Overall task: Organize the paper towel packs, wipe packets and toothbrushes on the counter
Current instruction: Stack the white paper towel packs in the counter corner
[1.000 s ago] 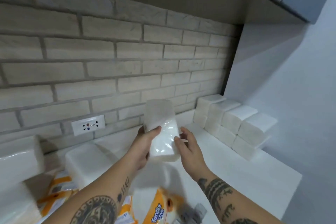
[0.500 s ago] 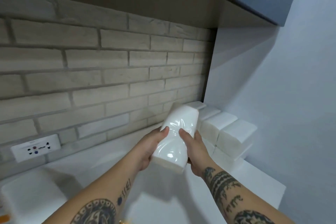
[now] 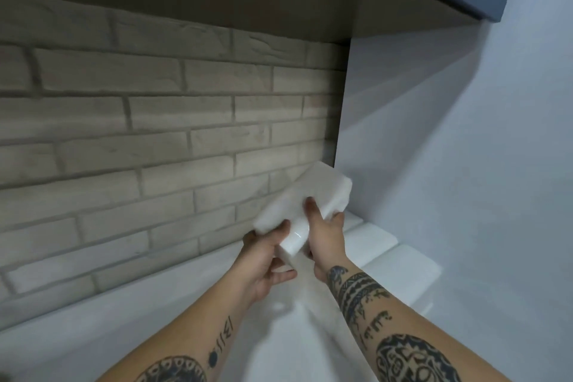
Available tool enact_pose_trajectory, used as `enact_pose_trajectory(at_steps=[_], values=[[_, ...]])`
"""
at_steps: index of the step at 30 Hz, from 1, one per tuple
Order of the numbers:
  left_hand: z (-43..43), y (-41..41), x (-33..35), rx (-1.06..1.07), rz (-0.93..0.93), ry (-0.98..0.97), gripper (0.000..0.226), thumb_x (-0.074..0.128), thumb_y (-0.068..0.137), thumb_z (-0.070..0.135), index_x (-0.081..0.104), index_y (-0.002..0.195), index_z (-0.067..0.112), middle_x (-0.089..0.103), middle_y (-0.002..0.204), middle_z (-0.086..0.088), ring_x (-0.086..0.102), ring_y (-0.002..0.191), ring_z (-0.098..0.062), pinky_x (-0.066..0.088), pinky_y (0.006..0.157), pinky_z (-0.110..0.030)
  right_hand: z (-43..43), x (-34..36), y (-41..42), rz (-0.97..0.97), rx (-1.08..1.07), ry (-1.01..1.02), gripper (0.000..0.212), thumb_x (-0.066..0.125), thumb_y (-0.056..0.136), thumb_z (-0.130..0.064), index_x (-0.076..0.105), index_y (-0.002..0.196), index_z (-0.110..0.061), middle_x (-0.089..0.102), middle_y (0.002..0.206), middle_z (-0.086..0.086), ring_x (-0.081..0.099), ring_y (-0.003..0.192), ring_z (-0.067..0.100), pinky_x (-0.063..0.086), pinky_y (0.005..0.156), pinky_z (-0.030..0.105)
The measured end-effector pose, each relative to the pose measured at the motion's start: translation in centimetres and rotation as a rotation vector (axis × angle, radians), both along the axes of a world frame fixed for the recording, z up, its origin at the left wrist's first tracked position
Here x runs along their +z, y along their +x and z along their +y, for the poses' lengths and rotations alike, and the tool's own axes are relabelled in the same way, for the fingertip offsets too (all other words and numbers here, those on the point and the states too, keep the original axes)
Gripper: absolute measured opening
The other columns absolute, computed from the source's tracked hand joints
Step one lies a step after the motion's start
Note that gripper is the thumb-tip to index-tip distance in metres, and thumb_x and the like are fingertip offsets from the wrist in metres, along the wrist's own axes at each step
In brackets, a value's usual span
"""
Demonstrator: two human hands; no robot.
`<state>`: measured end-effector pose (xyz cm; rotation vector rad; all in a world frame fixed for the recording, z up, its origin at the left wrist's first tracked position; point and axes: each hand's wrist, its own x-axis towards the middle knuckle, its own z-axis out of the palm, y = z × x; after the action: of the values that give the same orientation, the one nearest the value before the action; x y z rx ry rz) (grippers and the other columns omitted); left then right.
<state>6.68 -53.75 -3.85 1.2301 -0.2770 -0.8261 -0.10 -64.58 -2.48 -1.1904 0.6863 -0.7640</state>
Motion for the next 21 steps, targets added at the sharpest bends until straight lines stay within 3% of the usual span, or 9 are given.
enact_pose_trajectory(at_steps=[4,6,8,11,13,16,21], values=[[-3.9,2.5,0.5,0.062,-0.014,0.039,0.047,0.073,0.089,0.05,0.06,0.125,0.023,0.066,0.124,-0.011,0.067,0.11,-0.038,0.063,0.073,-0.048,-4.5,-0.1,2.3,0.056,0.003,-0.005,0.091,0.059,0.069,-0.079,0.038,0.142,-0.03,0.058,0.132,-0.004,0.062,0.112,0.022,0.052,0.1,0.05],[-5.9,3.8,0.4,0.088,-0.051,0.085,0.04,0.071,0.09,0.052,0.064,0.12,0.025,0.067,0.122,-0.01,0.067,0.11,-0.038,0.063,0.078,-0.05,-7.0,-0.3,3.7,0.164,-0.057,-0.064,0.086,0.06,0.076,-0.073,0.042,0.141,-0.02,0.046,0.14,0.005,0.057,0.114,0.027,0.051,0.102,0.052],[-7.5,4.8,0.3,0.097,-0.065,0.133,0.039,0.07,0.09,0.052,0.064,0.119,0.028,0.067,0.122,-0.007,0.067,0.109,-0.036,0.062,0.083,-0.051,-8.6,-0.4,4.7,0.273,-0.077,-0.139,0.083,0.064,0.087,-0.061,0.034,0.147,-0.014,0.036,0.147,0.012,0.054,0.119,0.033,0.049,0.105,0.05],[-10.2,6.3,0.2,0.121,-0.051,0.215,0.047,0.067,0.092,0.055,0.056,0.128,0.027,0.06,0.119,0.0,0.062,0.109,-0.033,0.06,0.083,-0.047,-11.0,-1.1,5.8,0.362,-0.037,-0.221,0.101,0.063,0.093,-0.055,0.001,0.162,-0.018,0.017,0.162,0.013,0.044,0.136,0.037,0.04,0.114,0.043],[-11.7,7.2,0.6,0.177,-0.068,0.283,0.053,0.063,0.092,0.059,0.05,0.13,0.025,0.057,0.116,-0.001,0.06,0.107,-0.031,0.06,0.079,-0.044,-12.2,-1.4,6.3,0.388,-0.002,-0.264,0.109,0.062,0.092,-0.061,-0.011,0.162,-0.019,0.005,0.166,0.012,0.036,0.144,0.036,0.035,0.115,0.041],[-13.5,8.5,0.8,0.237,-0.107,0.344,0.07,0.055,0.09,0.071,0.043,0.14,0.023,0.057,0.126,-0.003,0.059,0.106,-0.029,0.058,0.074,-0.042,-13.4,-1.3,7.1,0.45,0.04,-0.311,0.116,0.059,0.088,-0.07,-0.015,0.162,-0.02,-0.001,0.167,0.012,0.03,0.148,0.036,0.032,0.117,0.043],[-15.4,9.6,0.5,0.268,-0.115,0.335,0.099,0.043,0.084,0.085,0.019,0.16,0.026,0.046,0.152,-0.008,0.056,0.126,-0.033,0.056,0.095,-0.049,-14.9,-1.8,8.6,0.472,0.093,-0.33,0.12,0.057,0.086,-0.075,-0.018,0.16,-0.017,-0.002,0.166,0.014,0.026,0.15,0.038,0.033,0.12,0.048]])
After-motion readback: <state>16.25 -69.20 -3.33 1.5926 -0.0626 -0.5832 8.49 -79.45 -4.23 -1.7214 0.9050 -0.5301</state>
